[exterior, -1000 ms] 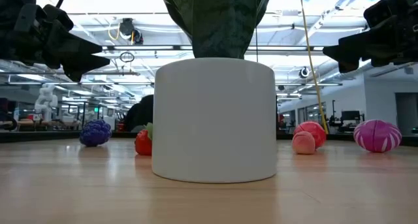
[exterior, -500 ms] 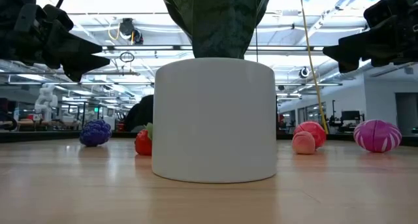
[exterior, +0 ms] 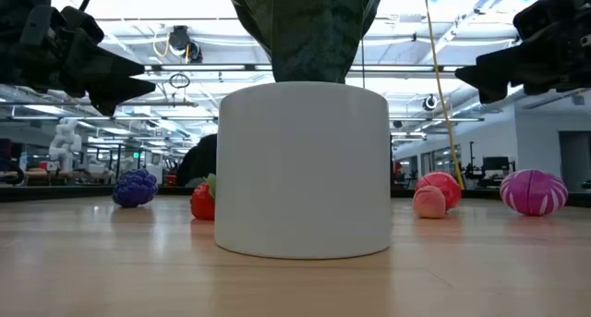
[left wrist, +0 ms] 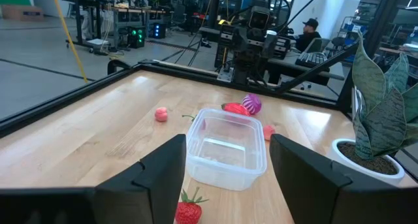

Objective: Pick and placing Produce into tupperware

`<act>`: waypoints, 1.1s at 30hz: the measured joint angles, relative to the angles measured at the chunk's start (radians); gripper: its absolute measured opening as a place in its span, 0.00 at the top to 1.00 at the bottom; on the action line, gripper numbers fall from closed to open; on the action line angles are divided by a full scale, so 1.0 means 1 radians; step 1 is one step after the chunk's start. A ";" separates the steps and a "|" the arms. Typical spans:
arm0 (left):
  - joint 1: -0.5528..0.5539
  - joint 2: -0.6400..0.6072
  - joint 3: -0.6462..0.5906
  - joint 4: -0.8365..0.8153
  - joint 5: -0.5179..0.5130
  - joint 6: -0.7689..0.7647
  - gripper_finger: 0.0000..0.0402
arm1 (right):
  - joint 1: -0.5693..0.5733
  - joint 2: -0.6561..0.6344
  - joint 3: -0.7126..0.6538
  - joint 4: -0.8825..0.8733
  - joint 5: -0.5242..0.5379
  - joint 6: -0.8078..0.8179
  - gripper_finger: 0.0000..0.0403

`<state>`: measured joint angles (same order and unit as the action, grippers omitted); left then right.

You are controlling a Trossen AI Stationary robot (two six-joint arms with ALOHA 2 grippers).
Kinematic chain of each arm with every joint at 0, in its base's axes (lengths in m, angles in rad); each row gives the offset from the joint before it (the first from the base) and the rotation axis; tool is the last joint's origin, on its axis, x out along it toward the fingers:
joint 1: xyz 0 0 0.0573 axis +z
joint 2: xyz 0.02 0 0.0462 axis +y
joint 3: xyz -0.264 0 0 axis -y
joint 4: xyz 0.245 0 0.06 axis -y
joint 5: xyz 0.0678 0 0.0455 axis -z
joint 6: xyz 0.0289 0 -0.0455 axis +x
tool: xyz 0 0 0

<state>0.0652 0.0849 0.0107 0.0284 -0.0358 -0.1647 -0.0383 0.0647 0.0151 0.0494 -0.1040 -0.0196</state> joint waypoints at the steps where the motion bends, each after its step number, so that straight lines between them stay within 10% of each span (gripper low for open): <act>1: 0.000 0.000 0.000 0.000 0.000 0.000 0.44 | 0.000 0.000 0.000 0.000 0.000 0.000 0.52; 33: 0.000 0.000 0.000 0.000 0.000 -0.025 0.44 | 0.000 0.000 0.000 0.191 0.002 0.155 0.52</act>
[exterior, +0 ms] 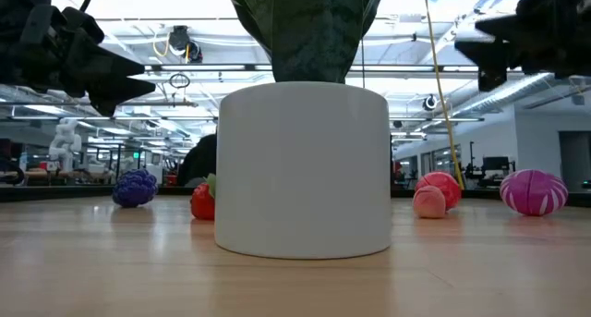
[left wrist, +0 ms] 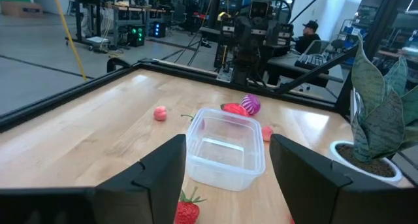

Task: Pick and placing Produce into tupperware
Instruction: Put the purple grapes into the transparent bin

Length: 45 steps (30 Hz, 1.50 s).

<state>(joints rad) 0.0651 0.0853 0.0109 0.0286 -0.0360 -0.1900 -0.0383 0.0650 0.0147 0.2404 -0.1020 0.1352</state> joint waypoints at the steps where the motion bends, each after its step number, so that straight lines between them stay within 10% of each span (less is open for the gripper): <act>1: 0.000 0.000 0.000 0.000 0.000 -0.004 0.44 | 0.000 0.000 0.000 0.027 0.000 0.016 0.52; 22: 0.000 0.000 0.171 -0.034 -0.107 0.034 0.44 | 0.000 0.025 0.181 0.190 0.006 -0.236 0.52; 36: -0.001 0.532 0.995 -0.857 -0.462 -0.098 0.44 | 0.000 0.608 1.008 -0.874 0.573 -0.387 0.52; 45: -0.001 0.920 1.264 -1.281 -0.507 -0.340 0.44 | -0.011 0.928 1.248 -1.388 0.600 -0.222 0.52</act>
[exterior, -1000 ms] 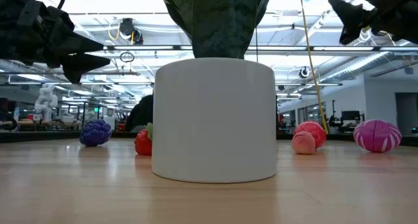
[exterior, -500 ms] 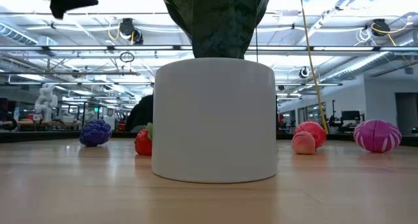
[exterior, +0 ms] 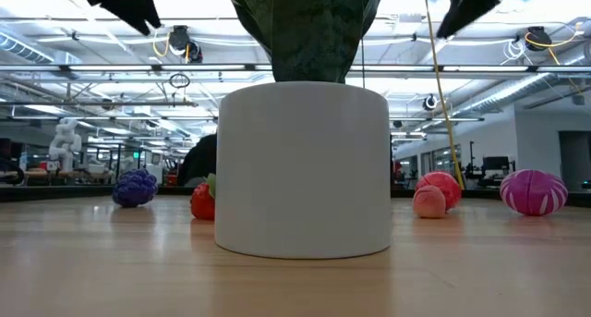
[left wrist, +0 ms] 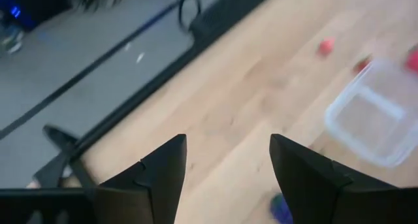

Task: Pick and placing Produce into tupperware
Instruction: Put the purple grapes into the transparent bin

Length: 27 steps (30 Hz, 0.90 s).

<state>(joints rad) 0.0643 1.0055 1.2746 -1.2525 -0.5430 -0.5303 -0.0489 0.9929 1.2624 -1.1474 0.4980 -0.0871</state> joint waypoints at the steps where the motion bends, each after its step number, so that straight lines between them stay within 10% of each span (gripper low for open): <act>1: 0.000 0.026 0.014 -0.029 0.000 -0.013 0.44 | -0.006 0.017 0.002 -0.030 0.000 0.008 0.52; 27: -0.080 0.323 0.025 -0.201 0.219 -0.554 0.44 | -0.089 0.103 0.002 -0.178 0.000 0.045 0.52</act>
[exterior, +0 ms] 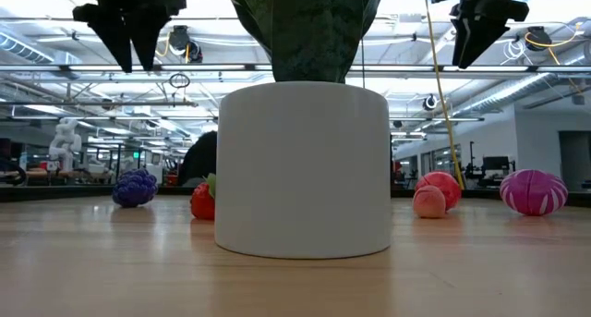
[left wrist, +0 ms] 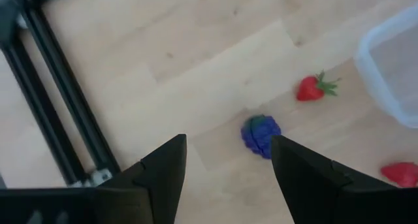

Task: Pick and placing Produce into tupperware
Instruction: Put the purple grapes into the transparent bin

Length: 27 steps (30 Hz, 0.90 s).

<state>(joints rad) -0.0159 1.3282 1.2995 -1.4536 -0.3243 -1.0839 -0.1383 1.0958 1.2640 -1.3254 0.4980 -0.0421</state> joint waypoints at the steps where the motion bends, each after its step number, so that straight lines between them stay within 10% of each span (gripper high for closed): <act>1: -0.007 0.017 0.000 0.000 0.011 -0.018 0.44 | 0.000 0.000 0.000 -0.001 0.000 -0.007 0.52; 27: 0.001 0.103 -0.353 0.394 0.171 -0.073 0.44 | 0.000 -0.014 0.000 0.004 0.105 -0.092 0.52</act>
<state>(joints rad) -0.0147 1.4311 0.9468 -1.0594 -0.1532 -1.1566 -0.1387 1.0817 1.2640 -1.3212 0.6029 -0.1345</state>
